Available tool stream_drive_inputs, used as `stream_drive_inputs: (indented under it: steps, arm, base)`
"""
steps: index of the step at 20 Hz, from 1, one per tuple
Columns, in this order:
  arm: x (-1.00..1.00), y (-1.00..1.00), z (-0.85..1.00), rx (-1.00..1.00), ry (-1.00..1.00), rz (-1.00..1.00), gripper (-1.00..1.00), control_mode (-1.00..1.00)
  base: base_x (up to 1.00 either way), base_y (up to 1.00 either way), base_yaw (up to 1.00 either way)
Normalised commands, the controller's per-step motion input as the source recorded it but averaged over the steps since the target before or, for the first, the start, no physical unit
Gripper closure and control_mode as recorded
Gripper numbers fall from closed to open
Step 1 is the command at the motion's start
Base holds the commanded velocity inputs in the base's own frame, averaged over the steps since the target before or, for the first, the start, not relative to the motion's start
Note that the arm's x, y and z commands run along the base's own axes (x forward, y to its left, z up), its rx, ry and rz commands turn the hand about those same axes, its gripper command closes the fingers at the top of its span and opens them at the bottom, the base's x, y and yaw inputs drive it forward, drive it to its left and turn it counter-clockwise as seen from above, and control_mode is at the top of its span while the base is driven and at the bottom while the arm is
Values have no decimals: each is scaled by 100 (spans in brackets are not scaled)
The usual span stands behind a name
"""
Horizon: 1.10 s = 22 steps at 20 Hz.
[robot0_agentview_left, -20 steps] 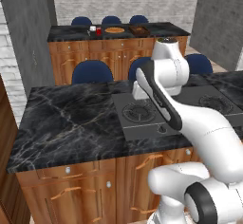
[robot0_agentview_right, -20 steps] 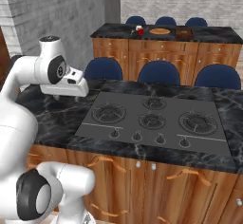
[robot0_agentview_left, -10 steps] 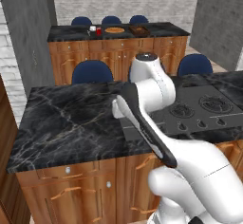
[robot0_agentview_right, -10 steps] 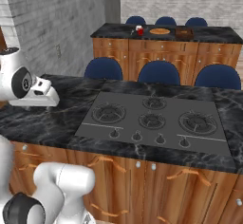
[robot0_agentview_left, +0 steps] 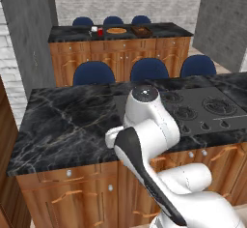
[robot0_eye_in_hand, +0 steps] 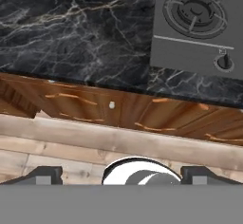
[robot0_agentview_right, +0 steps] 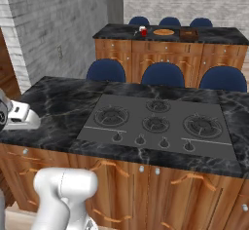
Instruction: Take the pizza cutter from the drawer on the left and place it on the dining counter for cutting.
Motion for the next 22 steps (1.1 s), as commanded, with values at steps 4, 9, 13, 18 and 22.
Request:
stream_drive_inputs:
  steps: [4, 9, 13, 18, 22]
  arm:
    - [-1, 52, -16, 0, -25, 0, -100, -100]
    - [0, 38, -28, 1, -36, 1, -100, -100]
    - [-5, 27, -43, 5, -35, 6, -100, -100]
    - [-38, 12, -64, 10, -23, 7, -100, -100]
    - [-27, 18, -79, 7, -22, 5, -100, -100]
  base:
    - [0, 0, 0]
    - [0, 0, 0]
    - [0, 0, 0]
    - [0, 0, 0]
    - [0, 0, 0]
